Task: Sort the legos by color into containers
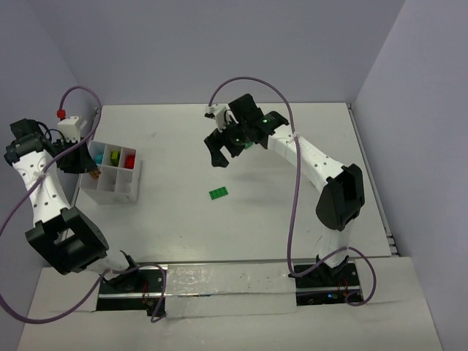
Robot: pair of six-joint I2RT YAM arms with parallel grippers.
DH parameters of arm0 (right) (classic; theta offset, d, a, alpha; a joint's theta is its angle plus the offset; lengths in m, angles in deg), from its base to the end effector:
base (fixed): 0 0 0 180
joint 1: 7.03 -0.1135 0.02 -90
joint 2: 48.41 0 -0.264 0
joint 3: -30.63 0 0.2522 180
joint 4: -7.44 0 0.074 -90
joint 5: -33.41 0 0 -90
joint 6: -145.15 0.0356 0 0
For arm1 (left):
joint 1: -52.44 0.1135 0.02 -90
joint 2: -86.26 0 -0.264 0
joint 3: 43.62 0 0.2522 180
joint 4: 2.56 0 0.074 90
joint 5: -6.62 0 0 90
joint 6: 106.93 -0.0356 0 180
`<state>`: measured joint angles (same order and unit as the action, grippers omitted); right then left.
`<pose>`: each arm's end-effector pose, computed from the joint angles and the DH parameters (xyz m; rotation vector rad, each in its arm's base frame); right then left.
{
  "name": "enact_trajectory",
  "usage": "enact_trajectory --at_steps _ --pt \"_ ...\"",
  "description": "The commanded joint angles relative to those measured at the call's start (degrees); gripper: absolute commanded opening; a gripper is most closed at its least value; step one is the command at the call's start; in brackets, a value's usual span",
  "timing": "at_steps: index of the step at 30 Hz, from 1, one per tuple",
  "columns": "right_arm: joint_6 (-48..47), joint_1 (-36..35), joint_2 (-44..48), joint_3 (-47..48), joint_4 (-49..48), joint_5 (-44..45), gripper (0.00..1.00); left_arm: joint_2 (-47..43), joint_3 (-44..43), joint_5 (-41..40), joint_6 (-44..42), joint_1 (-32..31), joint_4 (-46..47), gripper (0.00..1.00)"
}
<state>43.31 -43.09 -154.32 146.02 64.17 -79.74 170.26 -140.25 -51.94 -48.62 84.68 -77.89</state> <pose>0.3261 0.2548 0.3305 -1.1547 2.1238 0.6804 0.2521 0.1371 0.3385 0.1553 2.4448 -0.2694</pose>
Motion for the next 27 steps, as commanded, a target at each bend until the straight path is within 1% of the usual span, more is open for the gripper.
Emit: enact_trajectory --at_steps 1,7,11,12,13,15,16,19,23,26,27 --pt "-0.6 1.8 2.6 -0.7 -2.4 -1.6 1.0 2.6 -2.7 -0.2 -2.3 2.7 1.4 0.1" --pt "-0.6 2.3 2.3 -0.9 -2.3 -1.5 1.0 3.4 -0.2 -1.8 -1.4 3.9 5.5 0.13" --pt "-0.5 2.6 1.8 -0.8 -2.4 -0.9 1.0 3.7 1.3 -2.8 -0.3 4.1 8.1 0.2" --pt "-0.4 2.7 1.5 -0.7 -2.3 -0.7 1.0 3.8 1.4 -2.9 -0.1 4.1 8.8 0.27" --pt "-0.4 2.9 1.3 -0.6 -2.3 -0.1 1.0 4.0 1.6 -3.0 0.2 4.1 9.2 0.36" --pt "-0.3 3.3 0.7 -0.3 -2.2 0.5 1.0 4.4 1.6 -3.0 0.4 4.1 9.9 0.47" --pt "-0.3 3.5 0.4 -0.2 -2.2 0.9 1.0 4.5 1.5 -2.9 0.5 4.1 10.1 0.51" --pt "0.0 4.3 -0.7 0.1 -2.1 2.5 1.0 5.3 0.7 -2.6 1.1 4.1 10.0 0.6" --pt "0.3 5.8 -2.3 0.5 -2.1 4.9 1.0 5.8 -1.8 -0.7 2.1 4.1 9.2 0.63" --pt "0.6 7.9 -5.4 2.0 -1.7 9.2 1.0 5.7 -5.2 1.9 3.4 4.1 8.0 0.65" --pt "0.8 9.1 -7.9 3.8 -0.9 11.6 1.0 5.5 -5.9 2.8 4.1 3.9 7.8 0.66"
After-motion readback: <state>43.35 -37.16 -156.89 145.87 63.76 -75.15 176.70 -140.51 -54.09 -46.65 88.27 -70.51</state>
